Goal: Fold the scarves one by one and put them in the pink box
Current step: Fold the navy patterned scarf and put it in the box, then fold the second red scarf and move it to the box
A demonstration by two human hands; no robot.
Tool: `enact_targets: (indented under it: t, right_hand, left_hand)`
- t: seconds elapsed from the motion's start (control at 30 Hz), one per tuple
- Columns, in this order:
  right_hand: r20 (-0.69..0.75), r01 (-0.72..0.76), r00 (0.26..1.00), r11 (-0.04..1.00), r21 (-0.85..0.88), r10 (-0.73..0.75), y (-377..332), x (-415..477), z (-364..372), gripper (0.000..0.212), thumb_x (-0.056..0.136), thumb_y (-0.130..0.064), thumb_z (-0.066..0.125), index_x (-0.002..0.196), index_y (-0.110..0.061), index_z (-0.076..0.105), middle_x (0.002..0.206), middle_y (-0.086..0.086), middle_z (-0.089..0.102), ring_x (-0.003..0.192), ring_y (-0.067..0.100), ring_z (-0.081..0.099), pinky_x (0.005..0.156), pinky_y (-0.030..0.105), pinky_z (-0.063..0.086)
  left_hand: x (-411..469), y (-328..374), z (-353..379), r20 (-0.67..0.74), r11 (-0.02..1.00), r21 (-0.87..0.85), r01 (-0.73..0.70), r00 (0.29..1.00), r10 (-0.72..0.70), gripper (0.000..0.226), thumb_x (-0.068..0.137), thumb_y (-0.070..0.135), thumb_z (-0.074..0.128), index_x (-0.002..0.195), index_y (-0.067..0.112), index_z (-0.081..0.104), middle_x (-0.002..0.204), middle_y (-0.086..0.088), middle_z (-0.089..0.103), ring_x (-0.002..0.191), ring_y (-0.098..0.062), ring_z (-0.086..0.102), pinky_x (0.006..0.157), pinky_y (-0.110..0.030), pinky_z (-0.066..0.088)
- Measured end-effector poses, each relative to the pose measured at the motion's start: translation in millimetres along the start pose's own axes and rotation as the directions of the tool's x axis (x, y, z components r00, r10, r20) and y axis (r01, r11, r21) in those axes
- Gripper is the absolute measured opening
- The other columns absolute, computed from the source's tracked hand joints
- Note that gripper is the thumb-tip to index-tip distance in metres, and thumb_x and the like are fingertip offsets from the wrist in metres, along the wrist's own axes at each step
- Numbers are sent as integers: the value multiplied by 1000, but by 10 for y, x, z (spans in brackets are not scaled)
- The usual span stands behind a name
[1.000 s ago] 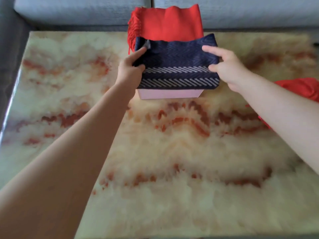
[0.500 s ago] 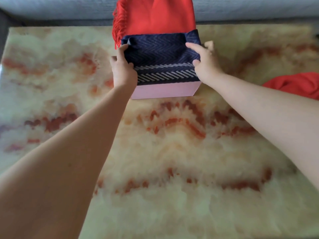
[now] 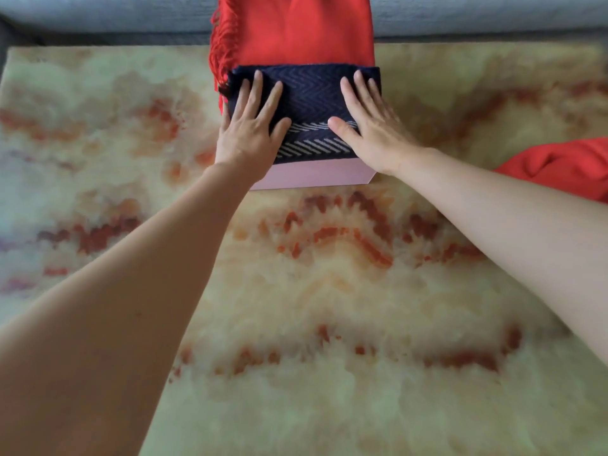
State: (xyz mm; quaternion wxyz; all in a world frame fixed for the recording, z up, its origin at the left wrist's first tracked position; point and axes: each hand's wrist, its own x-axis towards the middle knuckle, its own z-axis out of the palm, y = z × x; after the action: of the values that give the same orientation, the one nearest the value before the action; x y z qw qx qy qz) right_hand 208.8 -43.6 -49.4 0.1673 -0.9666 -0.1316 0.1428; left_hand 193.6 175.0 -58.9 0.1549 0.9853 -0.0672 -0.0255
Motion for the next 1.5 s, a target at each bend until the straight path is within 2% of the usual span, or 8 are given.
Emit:
enact_targets:
  t: [0.3,0.6,0.7,0.83,1.0,1.17,1.33,1.5]
  right_hand:
    - [72,-17,997,999,-34,20,16,3,34,68,97,-59,20,150,-31,-12,158,-3,-20,146,14,-15,118,40,-9]
    - [58,-8,998,996,85,3,77,-459,61,60,101,-48,25,151,-33,-5,158,-6,-19,145,10,-17,117,38,-12]
    - [-17,-7,1000,988,152,10,104,-763,144,62,101,-43,32,152,-30,0,159,-2,-15,146,15,-9,116,40,-3]
    - [16,-69,998,982,178,67,252,-1209,364,63,99,-42,36,152,-29,4,160,0,-9,147,17,-5,117,41,0]
    - [61,-264,965,945,192,256,716,-1881,684,57,95,-33,51,146,-20,32,160,5,4,146,23,12,115,41,13]
    - [-1,-520,853,851,75,522,1416,-2385,702,61,90,-22,59,146,-17,34,159,10,8,145,30,13,114,41,21]
    - [-49,-580,813,814,26,580,1867,-2503,589,64,92,-15,55,149,-22,26,159,12,2,144,35,11,114,39,19]
    - [-110,-579,811,815,-10,574,2153,-2418,610,64,90,-18,59,147,-21,31,158,16,0,144,38,10,116,36,14]
  left_hand:
    - [81,-15,-11,177,997,33,72,981,-77,60,99,50,26,150,33,1,159,3,-10,146,-16,-10,118,-43,-5]
    - [-323,349,-128,-166,996,-46,80,982,-86,45,99,30,38,143,17,39,153,-6,31,145,-22,18,117,-42,-2]
    - [-632,546,25,-162,996,-93,-4,987,-11,45,98,22,41,143,15,38,152,-9,31,144,-23,20,119,-41,3]
    - [-1121,882,238,-175,973,-229,-41,985,1,44,96,22,36,138,12,45,148,-9,39,142,-23,27,119,-39,10]
    - [-1713,1260,610,36,958,-284,-22,999,34,45,91,27,33,130,16,53,134,-4,54,129,-24,46,114,-34,17]
    - [-1866,1586,962,367,952,-279,129,930,-18,49,98,27,41,146,24,31,149,3,36,139,-16,28,115,-33,18]
    - [-1651,1919,1150,453,965,-226,134,891,-18,54,99,28,40,149,25,21,157,1,18,146,-18,12,118,-35,10]
    - [-1438,2217,1290,465,970,-169,176,882,-79,55,97,26,45,148,25,25,155,-9,16,144,-24,13,117,-35,12]
